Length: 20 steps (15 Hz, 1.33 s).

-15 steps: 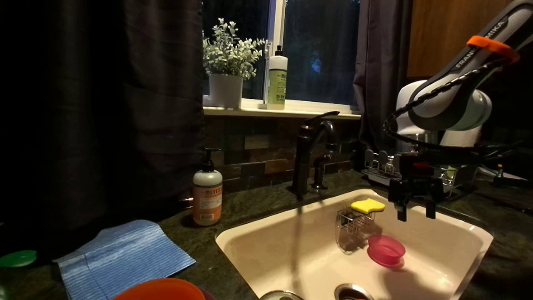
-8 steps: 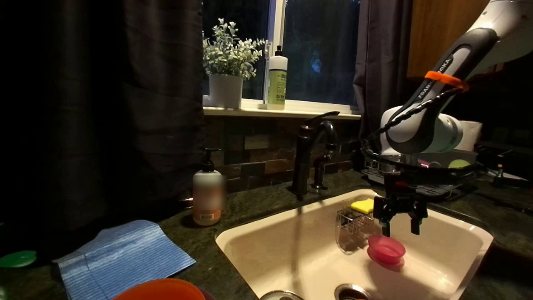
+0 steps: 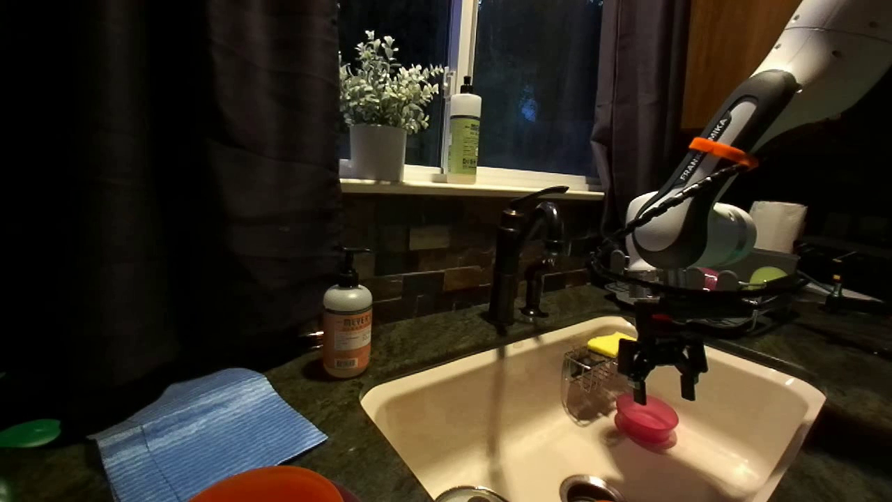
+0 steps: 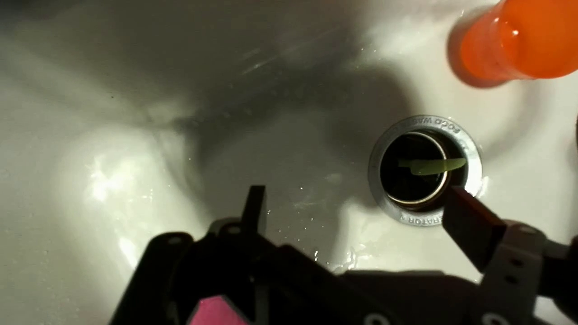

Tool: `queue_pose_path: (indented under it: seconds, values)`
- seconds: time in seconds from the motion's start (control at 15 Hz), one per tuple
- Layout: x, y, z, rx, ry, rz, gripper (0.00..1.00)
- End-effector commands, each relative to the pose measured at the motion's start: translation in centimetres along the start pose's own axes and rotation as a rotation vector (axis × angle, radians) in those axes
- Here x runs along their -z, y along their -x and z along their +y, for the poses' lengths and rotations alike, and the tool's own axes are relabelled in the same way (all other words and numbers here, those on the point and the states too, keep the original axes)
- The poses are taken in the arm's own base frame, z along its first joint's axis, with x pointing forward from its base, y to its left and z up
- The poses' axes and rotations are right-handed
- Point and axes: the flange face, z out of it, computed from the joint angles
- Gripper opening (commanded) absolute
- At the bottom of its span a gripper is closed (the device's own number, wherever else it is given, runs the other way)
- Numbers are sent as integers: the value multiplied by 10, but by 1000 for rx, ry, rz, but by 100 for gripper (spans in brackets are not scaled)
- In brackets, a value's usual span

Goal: Take the knife out of the drain

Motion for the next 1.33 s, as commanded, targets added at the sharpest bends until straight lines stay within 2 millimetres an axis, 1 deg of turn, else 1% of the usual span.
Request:
queue_pose_path:
  seconds: [0.0,0.27,0.4,0.6,0.87,1.27]
  values:
    - [-20,-3,-12,-48,-22,-21,100]
    - [-56,-1,-20,-85,-42,-100,100]
    - [-74,-1,-21,-108,-31,-103,100]
    - [-94,-5,-23,-131,-66,-97,100]
    - [-116,-12,-30,-152,-71,-51,100]
    - [-132,-32,-39,-188,-107,-28,100]
